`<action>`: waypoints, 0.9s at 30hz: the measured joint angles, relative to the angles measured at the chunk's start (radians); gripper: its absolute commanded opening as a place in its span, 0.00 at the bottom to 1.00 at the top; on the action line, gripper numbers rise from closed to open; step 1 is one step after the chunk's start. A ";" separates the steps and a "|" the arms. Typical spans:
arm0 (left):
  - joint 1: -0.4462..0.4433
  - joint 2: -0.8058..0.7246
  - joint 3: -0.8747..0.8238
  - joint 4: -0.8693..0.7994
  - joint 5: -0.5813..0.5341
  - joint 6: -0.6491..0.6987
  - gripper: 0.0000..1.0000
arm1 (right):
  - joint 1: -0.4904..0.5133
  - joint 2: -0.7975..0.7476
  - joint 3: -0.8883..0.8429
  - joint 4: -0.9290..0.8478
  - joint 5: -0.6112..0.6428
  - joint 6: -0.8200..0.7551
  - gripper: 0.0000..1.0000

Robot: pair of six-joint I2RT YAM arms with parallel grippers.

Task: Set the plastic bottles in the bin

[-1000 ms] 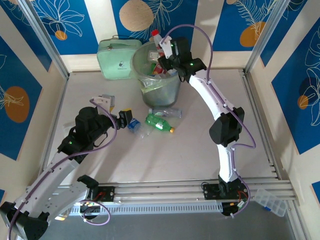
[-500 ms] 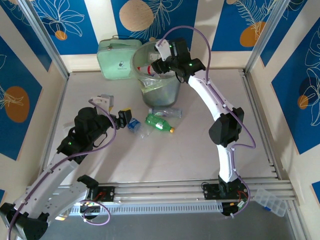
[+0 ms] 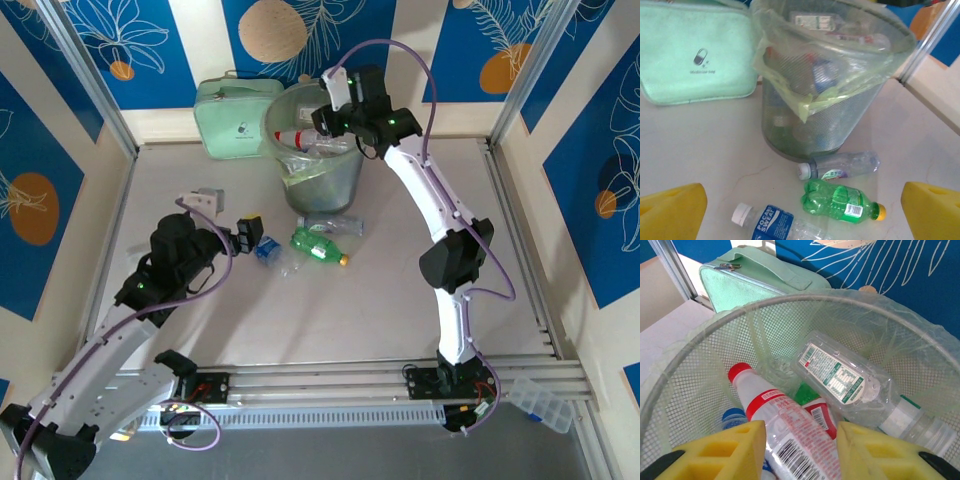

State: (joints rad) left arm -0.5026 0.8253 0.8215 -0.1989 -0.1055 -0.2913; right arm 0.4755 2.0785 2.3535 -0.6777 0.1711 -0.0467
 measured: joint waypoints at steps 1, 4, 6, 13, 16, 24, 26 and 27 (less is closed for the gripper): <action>0.000 0.008 0.001 -0.008 -0.013 -0.019 0.99 | 0.010 -0.016 -0.009 -0.002 0.019 0.003 0.44; 0.000 0.045 0.020 -0.062 -0.075 -0.115 0.99 | 0.048 -0.125 -0.091 -0.003 0.062 0.034 0.48; 0.000 0.085 0.050 -0.124 -0.119 -0.223 0.99 | 0.076 -0.264 -0.214 0.017 0.076 0.075 0.50; 0.000 0.168 0.076 -0.274 -0.130 -0.590 0.97 | 0.140 -0.817 -0.719 0.163 0.103 0.212 0.52; 0.000 0.204 0.076 -0.313 -0.123 -0.709 0.95 | 0.135 -1.008 -0.935 0.206 0.097 0.294 0.52; 0.000 0.420 0.076 -0.341 -0.078 -0.889 0.97 | 0.131 -1.339 -1.318 0.141 0.088 0.449 0.52; 0.000 0.483 0.080 -0.337 -0.064 -0.909 0.97 | 0.126 -1.403 -1.349 0.111 0.088 0.465 0.52; 0.000 0.513 0.087 -0.335 -0.058 -0.915 0.98 | 0.123 -1.436 -1.355 0.098 0.087 0.472 0.52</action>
State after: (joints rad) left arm -0.5026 1.3388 0.9089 -0.5343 -0.1631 -1.2064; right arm 0.5983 0.6422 0.9981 -0.5800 0.2584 0.4248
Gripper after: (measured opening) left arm 0.975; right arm 0.517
